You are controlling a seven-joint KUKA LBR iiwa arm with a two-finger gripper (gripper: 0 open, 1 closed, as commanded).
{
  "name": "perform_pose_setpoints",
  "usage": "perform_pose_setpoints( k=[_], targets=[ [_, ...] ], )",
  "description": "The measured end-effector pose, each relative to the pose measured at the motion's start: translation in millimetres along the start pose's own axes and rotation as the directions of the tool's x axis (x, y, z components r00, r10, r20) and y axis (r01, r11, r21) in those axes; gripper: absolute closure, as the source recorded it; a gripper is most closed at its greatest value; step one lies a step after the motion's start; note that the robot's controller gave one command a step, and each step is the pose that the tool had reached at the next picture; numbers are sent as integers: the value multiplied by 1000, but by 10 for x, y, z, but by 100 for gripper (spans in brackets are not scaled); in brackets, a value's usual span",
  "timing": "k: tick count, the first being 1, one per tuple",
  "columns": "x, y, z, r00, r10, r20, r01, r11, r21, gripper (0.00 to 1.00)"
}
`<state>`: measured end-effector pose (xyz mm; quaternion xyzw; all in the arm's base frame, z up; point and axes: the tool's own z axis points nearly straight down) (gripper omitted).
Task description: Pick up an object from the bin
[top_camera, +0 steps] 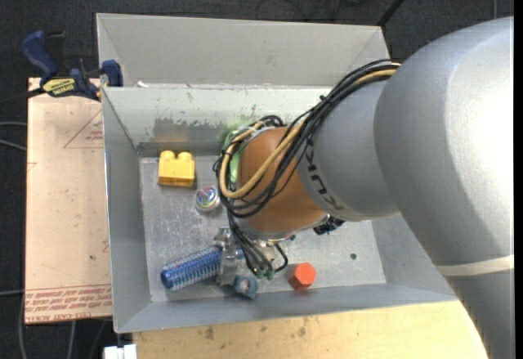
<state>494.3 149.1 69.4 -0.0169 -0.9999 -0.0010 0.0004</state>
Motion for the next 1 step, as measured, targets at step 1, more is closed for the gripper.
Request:
perform_pose_setpoints(
  k=[1],
  targets=[
    [116, -15, -1615, 1000, 23, 7, -23, 1000, -2, 100]
  ],
)
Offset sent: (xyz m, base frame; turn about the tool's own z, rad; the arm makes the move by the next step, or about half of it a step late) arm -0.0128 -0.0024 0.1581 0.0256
